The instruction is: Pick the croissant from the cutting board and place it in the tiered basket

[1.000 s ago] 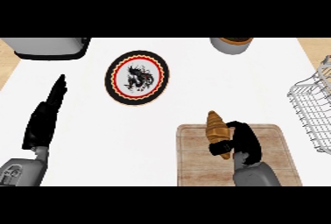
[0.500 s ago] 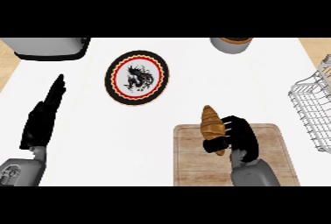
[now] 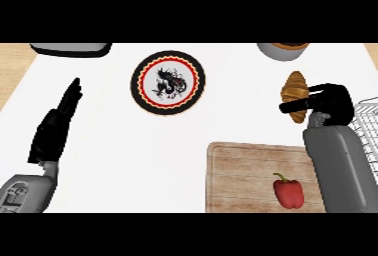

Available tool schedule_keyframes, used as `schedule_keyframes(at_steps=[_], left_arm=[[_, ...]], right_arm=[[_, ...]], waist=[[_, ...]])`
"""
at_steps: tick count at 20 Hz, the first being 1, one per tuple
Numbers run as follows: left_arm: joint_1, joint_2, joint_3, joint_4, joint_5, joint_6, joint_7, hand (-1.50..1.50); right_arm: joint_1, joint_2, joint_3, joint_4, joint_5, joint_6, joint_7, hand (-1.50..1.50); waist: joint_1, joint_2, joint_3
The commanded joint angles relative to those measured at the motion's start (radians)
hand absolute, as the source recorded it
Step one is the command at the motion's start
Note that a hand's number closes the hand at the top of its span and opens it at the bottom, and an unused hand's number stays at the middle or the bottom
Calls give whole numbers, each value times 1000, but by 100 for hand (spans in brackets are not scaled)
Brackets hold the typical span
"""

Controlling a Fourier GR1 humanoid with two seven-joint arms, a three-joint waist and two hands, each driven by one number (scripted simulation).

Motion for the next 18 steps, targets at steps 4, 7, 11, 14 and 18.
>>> schedule_keyframes(at_steps=[4,7,11,14,18], left_arm=[[-27,-10,-24,1,-6,-17,-5,0],[-49,-19,-32,5,-12,-14,10,0],[-75,-20,-29,3,-9,-17,35,0],[-59,-33,-41,9,-28,0,25,0],[-27,-20,-22,24,-14,-14,-3,0]], right_arm=[[-229,-187,-135,149,307,-167,180,150],[-312,-234,-146,212,452,-170,208,150],[-416,-277,-171,302,614,-157,249,150],[-505,-296,-171,387,729,-58,294,150],[-600,-293,-207,500,802,11,322,150]], waist=[[42,10,-4],[47,7,-3],[52,2,-1],[48,-5,-2],[41,-9,0]])
